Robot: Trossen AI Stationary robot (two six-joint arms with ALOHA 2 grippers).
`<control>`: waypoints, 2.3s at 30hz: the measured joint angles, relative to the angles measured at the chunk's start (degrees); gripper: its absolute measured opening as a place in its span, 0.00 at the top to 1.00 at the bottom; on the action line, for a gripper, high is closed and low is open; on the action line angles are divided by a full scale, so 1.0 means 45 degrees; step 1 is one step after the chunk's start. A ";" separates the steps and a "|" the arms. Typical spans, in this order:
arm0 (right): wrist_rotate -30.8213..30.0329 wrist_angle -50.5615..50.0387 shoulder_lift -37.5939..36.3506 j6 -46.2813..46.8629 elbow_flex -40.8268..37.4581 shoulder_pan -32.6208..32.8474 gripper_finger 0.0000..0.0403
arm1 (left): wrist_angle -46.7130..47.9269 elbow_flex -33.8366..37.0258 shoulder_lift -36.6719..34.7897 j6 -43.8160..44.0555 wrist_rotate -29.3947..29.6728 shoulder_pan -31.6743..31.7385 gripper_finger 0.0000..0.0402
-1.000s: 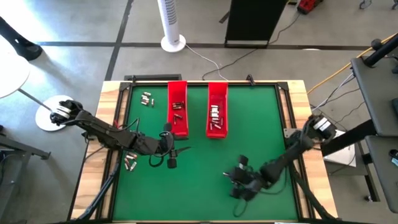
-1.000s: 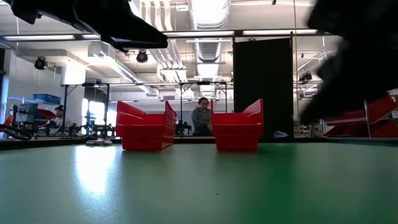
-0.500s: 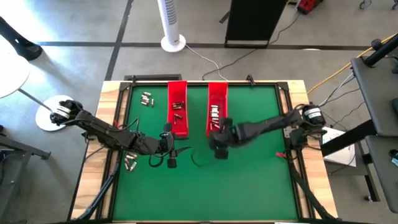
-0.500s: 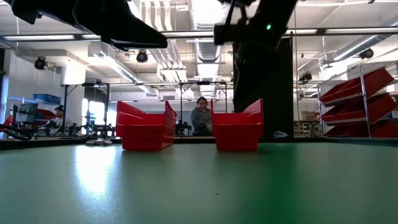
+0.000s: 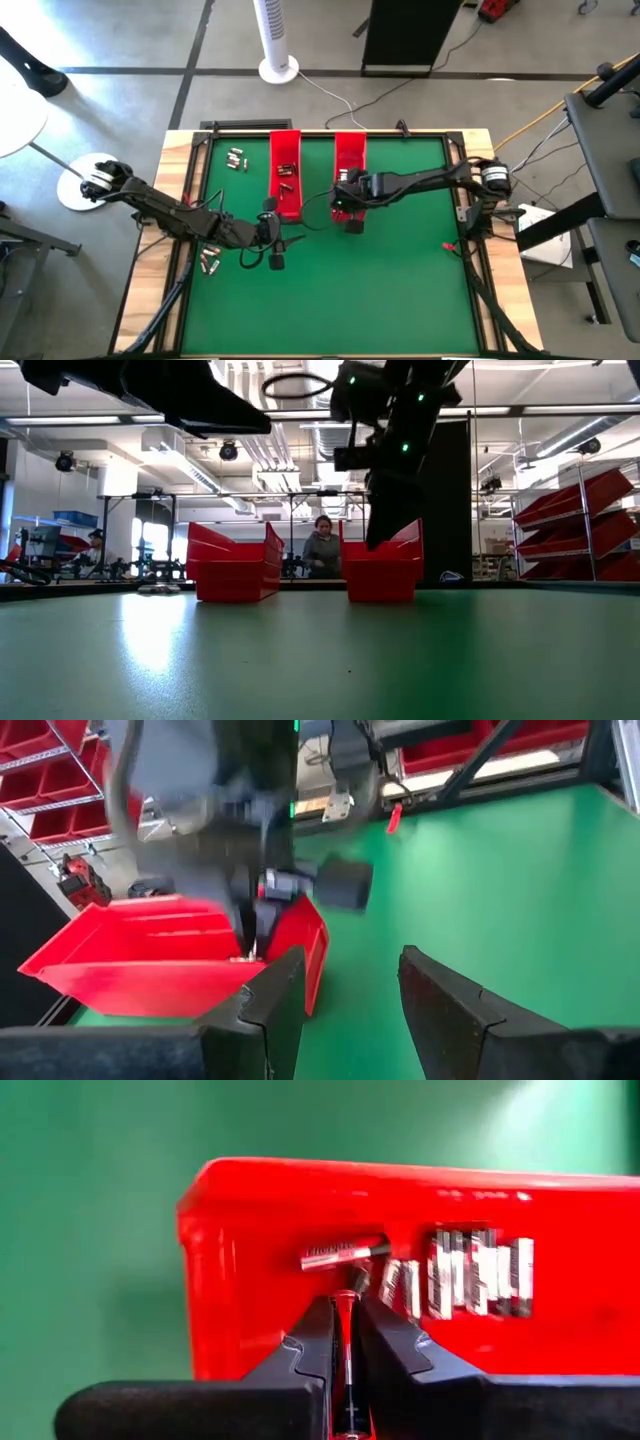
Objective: Sort batteries
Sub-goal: Put the silver battery into the right red bin
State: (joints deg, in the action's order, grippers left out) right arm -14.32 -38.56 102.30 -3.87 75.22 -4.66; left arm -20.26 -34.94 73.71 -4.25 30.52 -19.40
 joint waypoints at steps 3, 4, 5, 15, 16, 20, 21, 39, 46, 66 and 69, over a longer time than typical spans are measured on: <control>0.0086 0.0044 0.0556 -0.0167 0.0082 -0.0395 0.94 | 0.0122 -0.0089 0.0001 -0.0006 0.0000 0.0000 0.65; 0.0233 0.0079 0.0720 -0.0186 0.0151 -0.0539 0.94 | 0.0274 -0.0129 0.0001 0.0012 -0.0005 0.0000 0.65; 0.0318 0.0164 0.0887 -0.0194 0.0214 -0.0674 0.94 | 0.0389 -0.0155 0.0001 0.0006 0.0000 0.0000 0.65; 0.0630 0.0844 0.1674 -0.0756 0.0535 -0.1529 0.93 | 0.1290 -0.0227 0.0011 0.0111 -0.0006 0.0000 0.65; 0.0630 0.0833 0.1770 -0.0809 0.0530 -0.1591 0.93 | 0.1295 -0.0227 0.0013 0.0111 -0.0005 0.0000 0.65; 0.0624 0.1006 0.2057 -0.0868 0.0520 -0.1817 0.90 | 0.1394 -0.0227 0.0011 0.0048 0.0042 0.0000 0.65; 0.0610 0.1086 0.2079 -0.0879 0.0520 -0.1872 0.89 | 0.1512 -0.0227 0.0011 0.0044 0.0149 -0.0004 0.65; -0.0391 -0.2484 0.0950 -0.1529 0.2995 -0.0814 0.62 | 0.3864 -0.0569 -0.0727 0.1199 0.0791 -0.0010 0.65; -0.2513 -0.2504 -0.1337 -0.0870 0.3033 0.1502 0.66 | 0.6572 -0.1087 -0.0771 0.5556 -0.0488 -0.0117 0.65; -0.2492 0.6965 -0.1441 0.2244 -0.3303 0.7548 0.74 | 1.2279 -0.0995 -0.0062 1.8947 -0.4718 -0.5885 0.65; -0.2522 0.7139 -0.1239 0.3548 -0.3679 0.7847 0.73 | 1.4388 -0.0990 -0.0062 2.0892 -0.5367 -0.5990 0.65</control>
State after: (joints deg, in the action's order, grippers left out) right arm -25.67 -6.44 96.72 12.10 58.66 30.65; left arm 44.48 -39.40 73.43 89.77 6.37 -46.35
